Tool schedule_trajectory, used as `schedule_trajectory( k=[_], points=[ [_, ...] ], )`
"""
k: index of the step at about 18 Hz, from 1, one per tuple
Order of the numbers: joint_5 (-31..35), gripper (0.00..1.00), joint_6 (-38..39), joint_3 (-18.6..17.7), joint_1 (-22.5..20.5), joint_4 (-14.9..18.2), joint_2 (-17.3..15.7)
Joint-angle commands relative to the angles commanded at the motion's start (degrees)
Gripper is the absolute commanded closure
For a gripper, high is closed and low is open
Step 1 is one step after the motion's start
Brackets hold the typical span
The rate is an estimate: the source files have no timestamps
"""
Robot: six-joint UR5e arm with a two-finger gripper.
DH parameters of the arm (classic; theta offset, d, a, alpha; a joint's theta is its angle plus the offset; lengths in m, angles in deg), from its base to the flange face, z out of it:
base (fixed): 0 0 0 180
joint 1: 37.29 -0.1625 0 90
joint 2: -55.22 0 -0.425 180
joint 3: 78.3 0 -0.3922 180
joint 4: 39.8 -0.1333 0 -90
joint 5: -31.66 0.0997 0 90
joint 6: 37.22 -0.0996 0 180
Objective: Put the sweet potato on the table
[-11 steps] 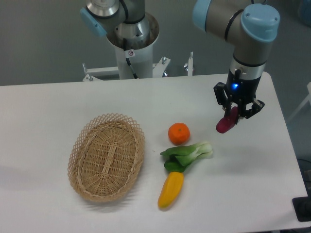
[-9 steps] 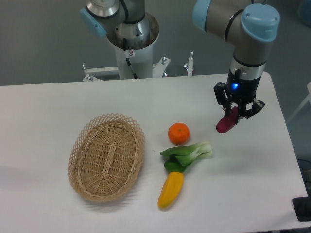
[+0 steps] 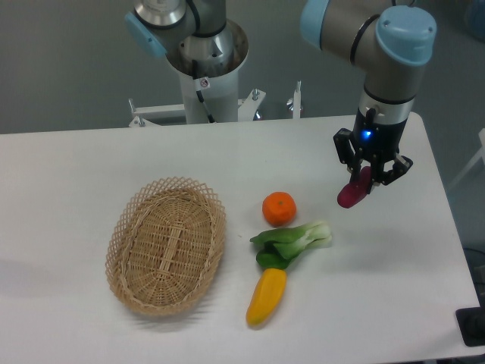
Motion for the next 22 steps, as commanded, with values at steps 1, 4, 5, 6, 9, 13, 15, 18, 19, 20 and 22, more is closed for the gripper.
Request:
schedule_trajectory(
  k=[1,4,5,6,9,13,15,18,19,20,22],
  points=[
    [0.0,0.67,0.2,0.0,0.0,0.0,0.0],
    [0.0,0.68,0.9,-0.3,0.1,-0.5,0.4],
    [0.0,0.67,1.3,-0.4,0.2,-1.5,0.8],
    [0.0,0.68,2.1,-0.4,0.3,-2.7,1.3],
    [0.0,0.68,6.3,-0.5,1.7,-8.1,3.9],
    [0.4,0.68,12.0,-0.4,3.1,-16.2,8.9],
    [1.1,0.68,13.3,-0.4,3.4,-19.1,11.1],
    [1.2,0.68,16.0,0.3,5.9,-25.3,15.9],
    [1.2,0.68,16.6,0.7,6.4,-27.1,17.6],
    [1.2,0.68,17.0,0.8,6.7,-27.4,18.2],
    [1.1,0.68,16.8,0.7,6.9,-27.4,18.8]
  ],
)
